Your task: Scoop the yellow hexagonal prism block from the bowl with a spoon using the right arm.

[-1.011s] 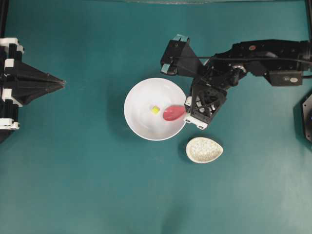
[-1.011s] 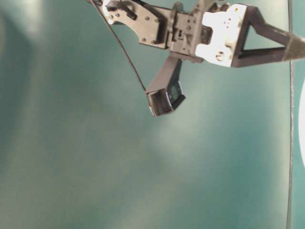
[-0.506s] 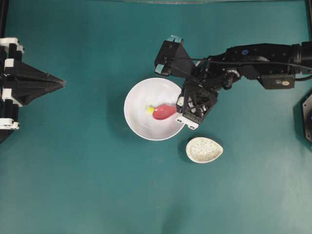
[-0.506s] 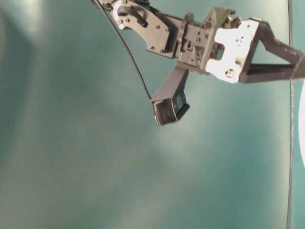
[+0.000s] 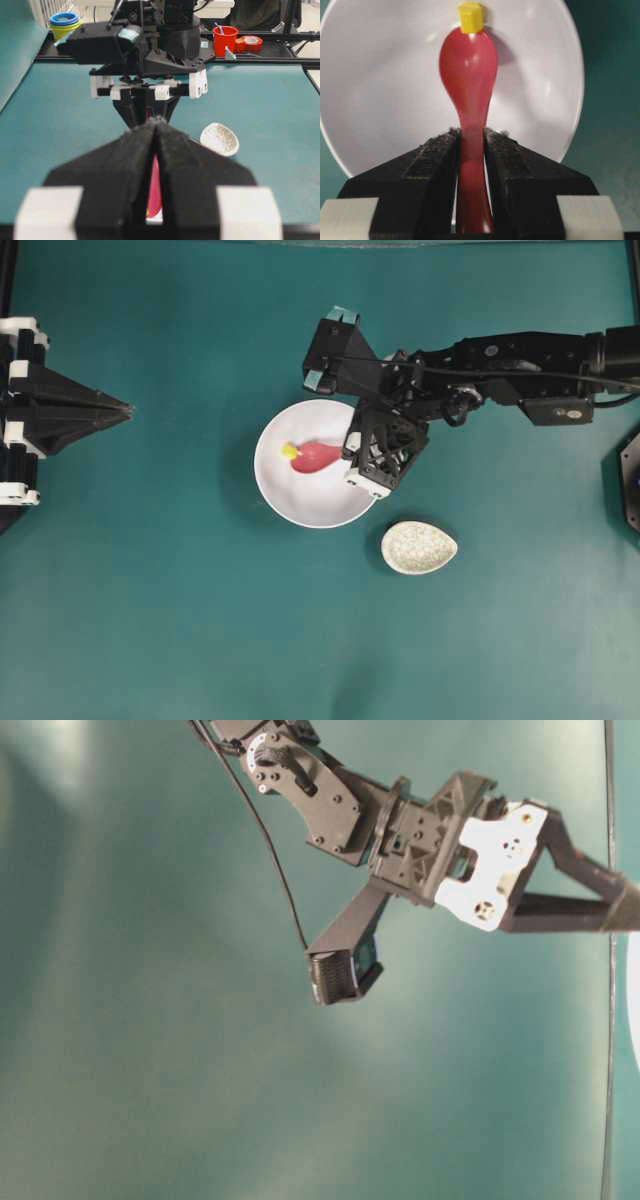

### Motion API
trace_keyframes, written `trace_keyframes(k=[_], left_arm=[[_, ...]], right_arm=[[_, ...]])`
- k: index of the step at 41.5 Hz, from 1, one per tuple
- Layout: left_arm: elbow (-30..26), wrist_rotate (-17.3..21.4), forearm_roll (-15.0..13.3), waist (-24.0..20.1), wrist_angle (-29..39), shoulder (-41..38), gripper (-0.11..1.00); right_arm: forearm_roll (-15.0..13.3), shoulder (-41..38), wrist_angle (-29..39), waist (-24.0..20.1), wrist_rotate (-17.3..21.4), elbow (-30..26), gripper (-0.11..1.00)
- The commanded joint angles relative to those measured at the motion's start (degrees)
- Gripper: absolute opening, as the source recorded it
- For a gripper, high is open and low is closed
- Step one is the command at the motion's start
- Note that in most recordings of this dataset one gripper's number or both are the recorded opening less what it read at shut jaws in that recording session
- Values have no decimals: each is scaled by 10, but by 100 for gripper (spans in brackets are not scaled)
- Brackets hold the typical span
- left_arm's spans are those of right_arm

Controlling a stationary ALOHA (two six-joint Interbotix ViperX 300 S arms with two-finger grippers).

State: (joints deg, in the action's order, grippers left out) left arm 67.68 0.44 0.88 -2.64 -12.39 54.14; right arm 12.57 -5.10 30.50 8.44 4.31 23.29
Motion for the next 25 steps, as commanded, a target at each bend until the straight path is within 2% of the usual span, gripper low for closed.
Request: trace_keyframes(k=[1,25], left_arm=[[-8,-1,2,-1,-7,-3,0],[-7,-3,2,-1,-6,-2,0]], right_arm=[[-9,10,-20,-1,0,-12,23],[-11,25,-77,-3,2,10,23]])
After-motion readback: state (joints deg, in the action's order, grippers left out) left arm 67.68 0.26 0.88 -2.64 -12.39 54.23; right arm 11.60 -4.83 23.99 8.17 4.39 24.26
